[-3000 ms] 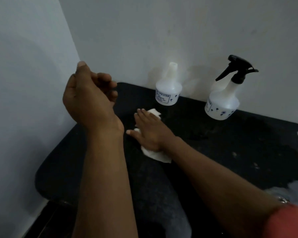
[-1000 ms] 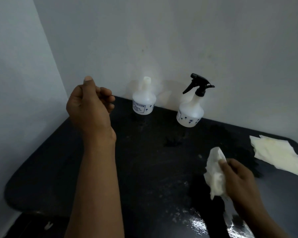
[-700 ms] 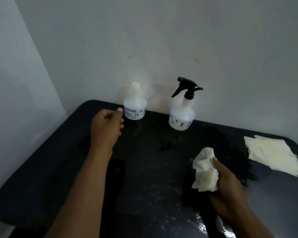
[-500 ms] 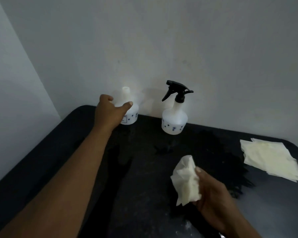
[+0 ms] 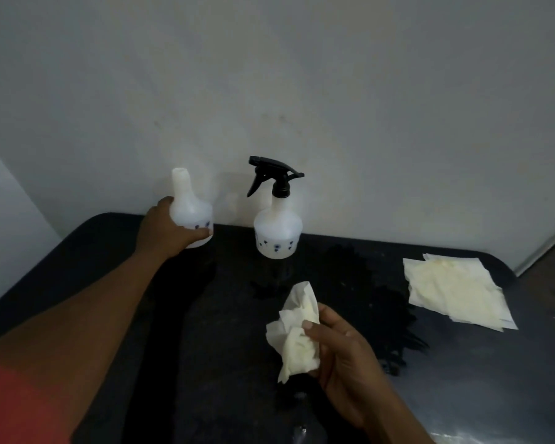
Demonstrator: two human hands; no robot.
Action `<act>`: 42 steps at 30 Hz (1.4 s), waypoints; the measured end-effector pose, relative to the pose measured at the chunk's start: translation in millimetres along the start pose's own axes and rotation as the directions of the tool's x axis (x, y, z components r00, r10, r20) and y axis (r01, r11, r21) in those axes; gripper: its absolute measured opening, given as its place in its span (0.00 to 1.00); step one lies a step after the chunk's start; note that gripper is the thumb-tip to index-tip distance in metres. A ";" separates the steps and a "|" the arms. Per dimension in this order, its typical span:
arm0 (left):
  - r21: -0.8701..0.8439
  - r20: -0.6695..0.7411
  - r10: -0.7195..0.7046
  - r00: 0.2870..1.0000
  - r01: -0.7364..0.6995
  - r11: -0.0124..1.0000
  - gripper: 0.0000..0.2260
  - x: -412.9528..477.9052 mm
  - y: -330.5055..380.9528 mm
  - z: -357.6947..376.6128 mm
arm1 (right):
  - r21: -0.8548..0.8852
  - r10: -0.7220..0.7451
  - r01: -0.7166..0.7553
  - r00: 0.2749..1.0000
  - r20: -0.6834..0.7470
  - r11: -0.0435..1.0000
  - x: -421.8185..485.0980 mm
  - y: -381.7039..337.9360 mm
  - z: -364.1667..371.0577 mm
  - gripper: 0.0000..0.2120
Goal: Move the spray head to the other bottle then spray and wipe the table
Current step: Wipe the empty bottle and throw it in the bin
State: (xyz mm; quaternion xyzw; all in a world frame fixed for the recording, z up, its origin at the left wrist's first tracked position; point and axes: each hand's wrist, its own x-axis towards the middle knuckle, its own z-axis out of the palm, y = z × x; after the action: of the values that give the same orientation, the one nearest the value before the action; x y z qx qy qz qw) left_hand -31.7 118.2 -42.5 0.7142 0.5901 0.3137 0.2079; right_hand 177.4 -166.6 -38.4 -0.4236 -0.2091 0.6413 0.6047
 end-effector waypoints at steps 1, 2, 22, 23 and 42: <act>-0.029 0.019 0.029 0.999 -0.029 0.999 0.35 -5.4 4.4 -4.4 | 0.003 -0.007 0.007 1.000 -0.010 1.000 0.1 -0.6 -0.4 0.19; -0.050 0.044 0.067 0.997 -0.065 0.997 0.35 -12.7 11.3 -11.3 | 0.005 -0.019 0.019 1.000 -0.022 1.000 -0.4 -1.7 0.9 0.19; -0.053 0.415 0.478 0.774 -0.504 0.862 0.49 -221.0 169.9 -123.6 | -0.043 -0.370 0.378 0.921 0.123 0.925 -120.6 -103.6 50.0 0.28; -0.036 0.415 0.487 0.768 -0.522 0.852 0.48 -225.4 177.1 -126.3 | -0.127 -0.379 0.400 0.911 0.163 0.907 -128.8 -111.2 51.9 0.26; -0.132 0.389 0.606 0.694 -0.609 0.782 0.48 -297.3 234.6 -122.4 | -0.911 -0.308 0.345 0.862 0.403 -0.226 -230.6 -197.8 74.8 0.20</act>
State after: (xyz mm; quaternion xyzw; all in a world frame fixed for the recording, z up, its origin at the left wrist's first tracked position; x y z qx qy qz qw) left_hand 18.9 -231.1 141.4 0.9188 0.2647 0.2051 0.2089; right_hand 215.5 -332.1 224.4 -0.6465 -0.7219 0.0913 0.2294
